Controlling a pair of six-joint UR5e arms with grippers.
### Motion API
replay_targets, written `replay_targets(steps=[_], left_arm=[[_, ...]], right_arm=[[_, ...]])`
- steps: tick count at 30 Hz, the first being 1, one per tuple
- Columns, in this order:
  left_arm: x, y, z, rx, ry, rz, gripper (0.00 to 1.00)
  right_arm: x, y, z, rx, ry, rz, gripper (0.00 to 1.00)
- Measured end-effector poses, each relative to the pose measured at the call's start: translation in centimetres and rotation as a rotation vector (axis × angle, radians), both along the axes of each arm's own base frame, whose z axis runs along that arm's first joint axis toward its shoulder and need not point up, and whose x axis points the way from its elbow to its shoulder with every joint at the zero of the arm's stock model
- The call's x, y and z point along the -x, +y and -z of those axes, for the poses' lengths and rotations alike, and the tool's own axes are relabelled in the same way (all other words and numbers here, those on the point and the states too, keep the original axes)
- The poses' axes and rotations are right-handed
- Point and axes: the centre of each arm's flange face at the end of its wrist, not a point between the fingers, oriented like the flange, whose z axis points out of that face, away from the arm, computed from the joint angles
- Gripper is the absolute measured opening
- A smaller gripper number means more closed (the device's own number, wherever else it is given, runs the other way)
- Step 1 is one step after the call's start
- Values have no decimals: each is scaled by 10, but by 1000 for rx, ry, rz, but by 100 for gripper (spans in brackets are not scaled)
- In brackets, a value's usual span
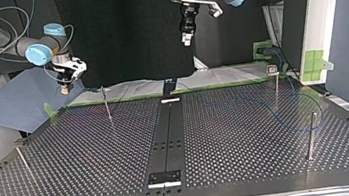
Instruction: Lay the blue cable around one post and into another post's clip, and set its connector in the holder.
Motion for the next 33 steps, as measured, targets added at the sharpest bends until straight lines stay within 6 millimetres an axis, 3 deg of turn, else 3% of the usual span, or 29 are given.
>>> replay_targets(steps=[15, 24, 33], left_arm=[[34, 32, 14, -33, 5, -32, 100], [34, 32, 14, -54, 5, -31, 100], [35, 32, 15, -61, 12, -27, 100]], right_arm=[[4, -8, -8, 25, 23, -1, 0], [-2, -17, -48, 95, 3, -25, 0], [-19, -16, -97, 139, -75, -101, 0]])
